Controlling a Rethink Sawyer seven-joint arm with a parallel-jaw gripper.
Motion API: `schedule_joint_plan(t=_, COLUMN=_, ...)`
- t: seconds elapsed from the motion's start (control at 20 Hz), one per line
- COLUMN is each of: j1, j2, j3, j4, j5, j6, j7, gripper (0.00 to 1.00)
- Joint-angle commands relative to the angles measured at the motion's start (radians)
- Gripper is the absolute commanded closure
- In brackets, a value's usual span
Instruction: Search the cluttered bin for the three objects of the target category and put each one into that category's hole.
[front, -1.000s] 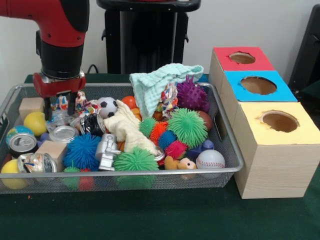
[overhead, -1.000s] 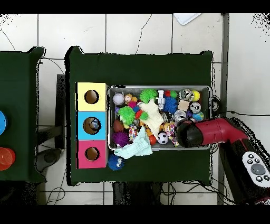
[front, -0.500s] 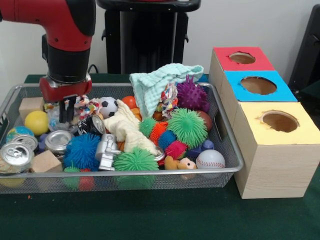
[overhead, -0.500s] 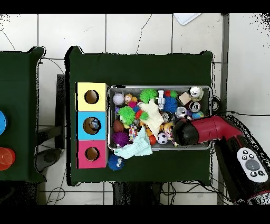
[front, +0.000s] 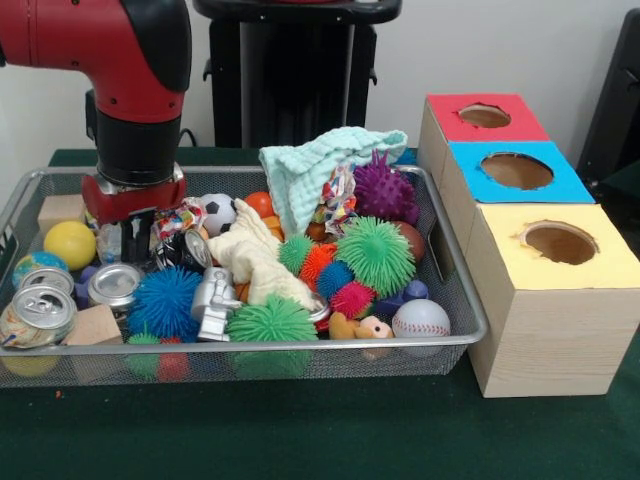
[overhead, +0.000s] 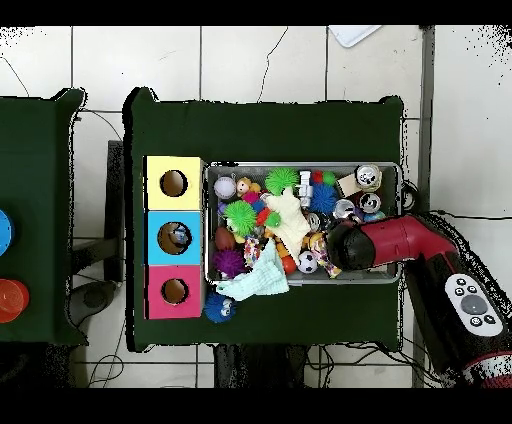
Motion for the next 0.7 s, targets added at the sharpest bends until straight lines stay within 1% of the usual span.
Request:
schedule_joint_plan(t=0.05, j1=0.021, j2=0.047, j3=-0.031, j4=0.025, j5=-0.03, j6=0.009, j7=-0.046, gripper=1.0)
schedule_joint_plan(t=0.35, j1=0.046, j2=-0.049, j3=-0.051, j4=0.088, j5=0.002, j6=0.049, j7=-0.025, gripper=1.0)
schedule_joint_plan(t=0.45, j1=0.053, j2=-0.058, j3=-0.062, j4=0.094, j5=0.003, j6=0.059, j7=-0.027, gripper=1.0)
schedule_joint_plan(t=0.6, j1=0.058, j2=-0.052, j3=-0.068, j4=0.089, j5=0.014, j6=0.064, j7=-0.024, gripper=1.0)
schedule_joint_plan(t=0.65, j1=0.06, j2=-0.05, j3=-0.07, j4=0.087, j5=0.017, j6=0.066, j7=-0.023, gripper=0.0)
schedule_joint_plan(t=0.7, j1=0.06, j2=-0.05, j3=-0.07, j4=0.087, j5=0.019, j6=0.065, j7=-0.023, gripper=0.0)
